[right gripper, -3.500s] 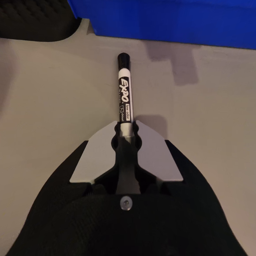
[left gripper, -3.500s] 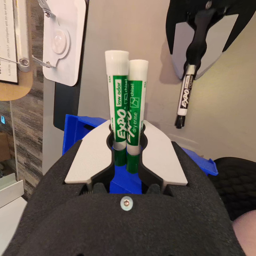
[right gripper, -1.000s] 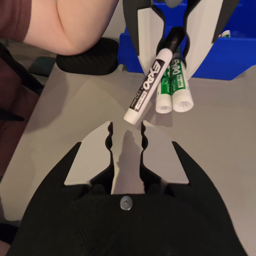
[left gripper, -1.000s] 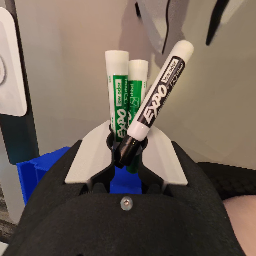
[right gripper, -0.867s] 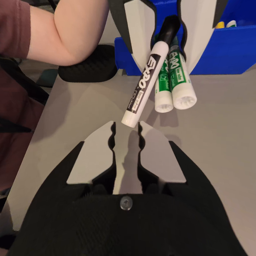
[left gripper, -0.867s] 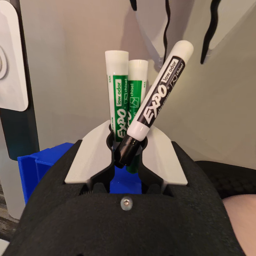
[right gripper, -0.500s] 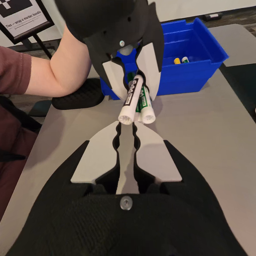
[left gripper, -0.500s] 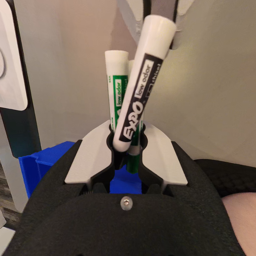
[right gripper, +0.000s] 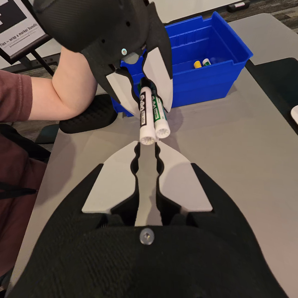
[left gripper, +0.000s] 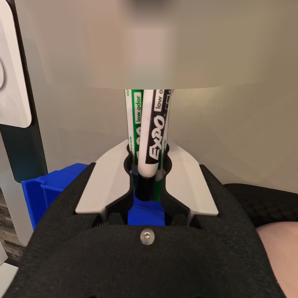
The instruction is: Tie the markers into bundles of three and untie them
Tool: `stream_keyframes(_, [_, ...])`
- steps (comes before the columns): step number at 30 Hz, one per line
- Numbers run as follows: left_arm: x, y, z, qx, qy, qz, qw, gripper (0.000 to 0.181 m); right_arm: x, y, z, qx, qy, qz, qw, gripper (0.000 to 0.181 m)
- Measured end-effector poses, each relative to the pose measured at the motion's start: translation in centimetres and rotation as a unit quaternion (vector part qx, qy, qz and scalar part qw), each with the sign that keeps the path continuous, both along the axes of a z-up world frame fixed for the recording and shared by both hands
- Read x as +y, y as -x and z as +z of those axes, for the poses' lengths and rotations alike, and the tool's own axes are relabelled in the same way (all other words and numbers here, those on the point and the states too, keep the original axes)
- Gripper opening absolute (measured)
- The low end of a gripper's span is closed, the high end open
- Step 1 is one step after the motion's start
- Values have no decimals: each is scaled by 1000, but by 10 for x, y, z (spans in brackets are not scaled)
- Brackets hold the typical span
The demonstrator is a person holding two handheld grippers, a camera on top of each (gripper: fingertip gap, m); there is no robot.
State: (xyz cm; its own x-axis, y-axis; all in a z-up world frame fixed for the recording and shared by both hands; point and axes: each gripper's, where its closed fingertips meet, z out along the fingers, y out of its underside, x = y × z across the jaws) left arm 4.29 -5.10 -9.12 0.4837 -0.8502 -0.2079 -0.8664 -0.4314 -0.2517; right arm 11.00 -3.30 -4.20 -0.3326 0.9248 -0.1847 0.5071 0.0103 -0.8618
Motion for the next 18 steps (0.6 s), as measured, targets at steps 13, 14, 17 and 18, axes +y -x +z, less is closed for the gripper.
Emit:
stream_keyframes(13, [-5,-2,0,-1,6,-9,1000,37,7,-2,0,6,-55,-4,998,3])
stream_keyframes(14, [-5,-1,-1,-1,9,-5,1000,37,10,-9,-2,-2,-73,3,997,3])
stream_keyframes(17, [-4,1,-1,-4,9,-3,1000,37,-4,-24,-5,-11,-80,58,995,28])
stream_keyframes(18, [-3,2,-1,-4,9,-2,1000,37,-12,-24,-4,-3,-83,79,993,28])
